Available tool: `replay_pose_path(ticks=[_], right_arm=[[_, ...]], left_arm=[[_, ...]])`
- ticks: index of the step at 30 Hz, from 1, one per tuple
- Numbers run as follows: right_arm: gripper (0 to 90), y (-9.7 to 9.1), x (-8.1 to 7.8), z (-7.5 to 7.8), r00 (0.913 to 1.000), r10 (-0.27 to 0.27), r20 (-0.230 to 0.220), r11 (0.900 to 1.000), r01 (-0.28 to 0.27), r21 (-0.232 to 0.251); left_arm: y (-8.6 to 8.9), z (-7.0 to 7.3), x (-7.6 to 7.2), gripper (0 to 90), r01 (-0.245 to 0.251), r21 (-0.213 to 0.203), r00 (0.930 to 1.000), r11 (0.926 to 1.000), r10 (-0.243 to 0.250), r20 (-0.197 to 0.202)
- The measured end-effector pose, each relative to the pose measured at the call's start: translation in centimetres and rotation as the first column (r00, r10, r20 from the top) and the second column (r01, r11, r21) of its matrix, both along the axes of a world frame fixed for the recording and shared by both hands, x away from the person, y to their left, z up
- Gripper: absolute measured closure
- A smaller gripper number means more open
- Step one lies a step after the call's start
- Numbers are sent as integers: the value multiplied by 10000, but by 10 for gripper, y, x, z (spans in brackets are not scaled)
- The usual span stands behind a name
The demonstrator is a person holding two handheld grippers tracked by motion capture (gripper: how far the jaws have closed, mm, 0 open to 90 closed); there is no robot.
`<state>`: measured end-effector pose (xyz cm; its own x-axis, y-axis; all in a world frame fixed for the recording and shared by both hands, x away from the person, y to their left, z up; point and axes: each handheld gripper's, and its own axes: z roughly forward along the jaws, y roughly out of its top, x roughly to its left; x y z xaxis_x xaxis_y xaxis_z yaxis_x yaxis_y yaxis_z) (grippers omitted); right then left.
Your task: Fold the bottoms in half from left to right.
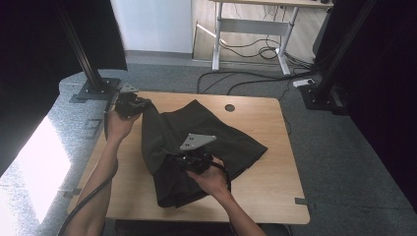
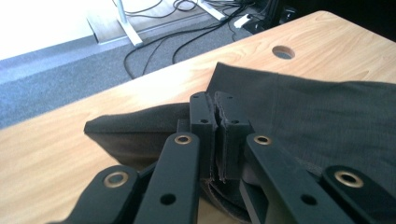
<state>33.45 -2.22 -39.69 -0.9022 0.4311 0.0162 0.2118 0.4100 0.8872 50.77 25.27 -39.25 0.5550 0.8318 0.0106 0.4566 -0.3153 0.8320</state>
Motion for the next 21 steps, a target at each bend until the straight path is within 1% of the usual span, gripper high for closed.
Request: replay_pose_path(ticks=[2, 3, 4, 6, 7, 8, 9, 11, 12, 13, 14, 15, 16, 17, 18, 19, 20, 21], right_arm=[[865, -10, 1, 4, 9993, -299, 240, 9995, 302, -122], [864, -19, 2, 7, 9973, -569, 463, 9981, 580, -216], [865, -24, 3, 8, 9963, -698, 507, 9973, 709, -209], [864, -33, 5, 10, 9938, -942, 593, 9951, 958, -237], [864, -33, 5, 10, 9938, -942, 593, 9951, 958, -237], [864, -47, 8, 13, 9894, -1291, 663, 9914, 1302, -126], [865, -51, 9, 14, 9875, -1410, 701, 9898, 1421, -118], [864, -61, 11, 16, 9831, -1670, 752, 9857, 1683, -108], [865, -66, 12, 18, 9807, -1796, 776, 9835, 1807, -79], [865, -73, 14, 20, 9769, -1967, 839, 9801, 1982, -98], [865, -73, 14, 20, 9769, -1967, 839, 9801, 1982, -98], [865, -83, 18, 23, 9691, -2280, 944, 9729, 2306, -170], [864, -88, 20, 24, 9658, -2404, 974, 9698, 2433, -185], [865, -94, 23, 26, 9613, -2569, 993, 9654, 2601, -203], [865, -102, 27, 27, 9541, -2812, 1031, 9583, 2848, -216], [865, -107, 29, 28, 9493, -2970, 1030, 9535, 3006, -215], [864, -116, 34, 29, 9409, -3234, 1004, 9448, 3270, -210], [864, -116, 34, 29, 9409, -3234, 1004, 9448, 3270, -210]], left_arm=[[-9, 5, 4, 869, 9, 58, 9999, 10000, -10, 117], [-13, 7, 6, 871, 22, 41, 9999, 10000, -23, 158], [-21, 10, 10, 873, 44, 34, 9997, 10000, -44, 241], [-30, 13, 14, 876, 74, 18, 9994, 10000, -75, 336], [-30, 13, 14, 878, 74, 18, 9994, 10000, -75, 336], [-39, 16, 18, 879, 128, 35, 9990, 9999, -129, 423], [-39, 16, 18, 880, 128, 35, 9990, 9999, -129, 423], [-52, 19, 25, 881, 231, 22, 9987, 9997, -231, 458], [-52, 19, 25, 882, 231, 22, 9987, 9997, -231, 458], [-59, 22, 29, 883, 287, 37, 9984, 9996, -289, 476], [-64, 24, 32, 883, 336, 78, 9982, 9994, -340, 486], [-75, 29, 39, 884, 393, 109, 9978, 9992, -399, 539], [-82, 32, 43, 884, 444, 168, 9974, 9989, -452, 556], [-82, 32, 43, 885, 444, 168, 9974, 9989, -452, 556], [-97, 38, 51, 886, 520, 182, 9967, 9985, -530, 616], [-97, 38, 51, 886, 520, 182, 9967, 9985, -530, 616], [-116, 41, 62, 886, 628, 191, 9961, 9978, -639, 609], [-116, 41, 62, 886, 628, 191, 9961, 9978, -639, 609]])
